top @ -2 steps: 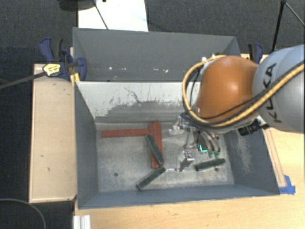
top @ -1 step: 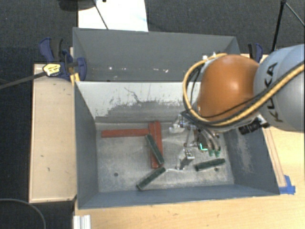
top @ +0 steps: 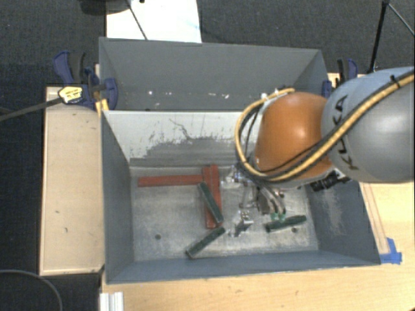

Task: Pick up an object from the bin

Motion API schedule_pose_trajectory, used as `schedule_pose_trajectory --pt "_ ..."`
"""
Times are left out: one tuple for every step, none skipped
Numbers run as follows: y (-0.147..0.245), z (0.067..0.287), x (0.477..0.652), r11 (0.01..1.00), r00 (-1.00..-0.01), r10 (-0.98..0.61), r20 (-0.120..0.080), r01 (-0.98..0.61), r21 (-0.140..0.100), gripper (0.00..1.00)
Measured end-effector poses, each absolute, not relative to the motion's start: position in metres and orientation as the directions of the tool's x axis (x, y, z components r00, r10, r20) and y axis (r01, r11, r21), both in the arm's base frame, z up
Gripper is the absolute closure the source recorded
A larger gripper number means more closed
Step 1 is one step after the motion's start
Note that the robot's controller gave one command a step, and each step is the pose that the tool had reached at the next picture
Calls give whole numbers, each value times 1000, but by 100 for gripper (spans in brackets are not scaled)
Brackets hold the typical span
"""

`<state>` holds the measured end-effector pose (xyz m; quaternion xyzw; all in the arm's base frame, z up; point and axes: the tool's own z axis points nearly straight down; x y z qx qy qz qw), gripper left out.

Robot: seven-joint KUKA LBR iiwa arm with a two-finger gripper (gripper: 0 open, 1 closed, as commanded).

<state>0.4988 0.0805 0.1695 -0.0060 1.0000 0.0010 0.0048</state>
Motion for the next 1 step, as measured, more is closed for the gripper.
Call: schedule_pose_trajectory --pt "84 92 515 991 -990 -137 -40 -137 -2 100"
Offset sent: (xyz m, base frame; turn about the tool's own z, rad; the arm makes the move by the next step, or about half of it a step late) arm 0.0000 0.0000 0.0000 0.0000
